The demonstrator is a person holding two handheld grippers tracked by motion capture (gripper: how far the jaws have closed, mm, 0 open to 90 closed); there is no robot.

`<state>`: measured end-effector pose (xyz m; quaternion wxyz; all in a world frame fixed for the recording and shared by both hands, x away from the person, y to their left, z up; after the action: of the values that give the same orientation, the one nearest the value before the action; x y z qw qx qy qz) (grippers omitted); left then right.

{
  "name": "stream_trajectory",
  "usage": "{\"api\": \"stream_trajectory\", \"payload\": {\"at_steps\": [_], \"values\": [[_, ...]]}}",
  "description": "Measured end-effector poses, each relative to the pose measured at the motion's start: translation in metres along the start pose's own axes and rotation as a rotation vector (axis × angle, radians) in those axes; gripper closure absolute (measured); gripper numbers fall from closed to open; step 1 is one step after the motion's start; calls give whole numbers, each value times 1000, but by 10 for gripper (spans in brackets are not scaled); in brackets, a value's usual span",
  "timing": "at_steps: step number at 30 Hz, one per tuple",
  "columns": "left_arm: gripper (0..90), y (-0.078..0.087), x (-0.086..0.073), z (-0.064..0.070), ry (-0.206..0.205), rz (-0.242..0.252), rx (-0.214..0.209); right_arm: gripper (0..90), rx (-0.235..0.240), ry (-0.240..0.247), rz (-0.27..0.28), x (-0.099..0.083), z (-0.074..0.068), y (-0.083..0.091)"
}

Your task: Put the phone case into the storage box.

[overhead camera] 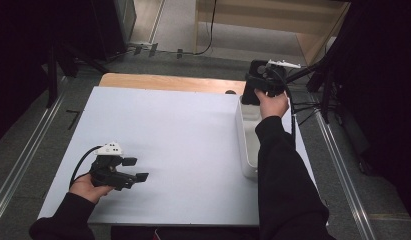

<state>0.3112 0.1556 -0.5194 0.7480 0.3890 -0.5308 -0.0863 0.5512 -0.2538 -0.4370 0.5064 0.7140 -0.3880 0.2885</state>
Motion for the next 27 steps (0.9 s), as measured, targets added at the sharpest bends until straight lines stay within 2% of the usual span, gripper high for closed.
{"api": "stream_trajectory", "payload": {"at_steps": [10, 15, 20, 27], "values": [[231, 0, 1, -1, -6, 1, 2, 130, 17, -9, 1, -12, 0, -6], [231, 0, 0, 0, -5, -1, -1, 130, 6, 14, -3, -20, 3, -11], [231, 0, 0, 0, -6, -2, -2, 129, 2, -4, -11, -28, 5, -16], [231, -1, 0, 1, -5, -2, -4, 130, -4, 8, -14, -35, 6, -19]]}}
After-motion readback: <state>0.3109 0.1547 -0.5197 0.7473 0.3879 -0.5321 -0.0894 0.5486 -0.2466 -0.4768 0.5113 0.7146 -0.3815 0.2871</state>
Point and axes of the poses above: each handheld gripper's, and its own axes: y roughly backward along the jaws, x roughly out of its top, z roughly to its right, the point moved 9 cm from there along -y, roughly forward along the jaws, and after that the axes turned 10 degrees about -y, right-handed, at the moved point
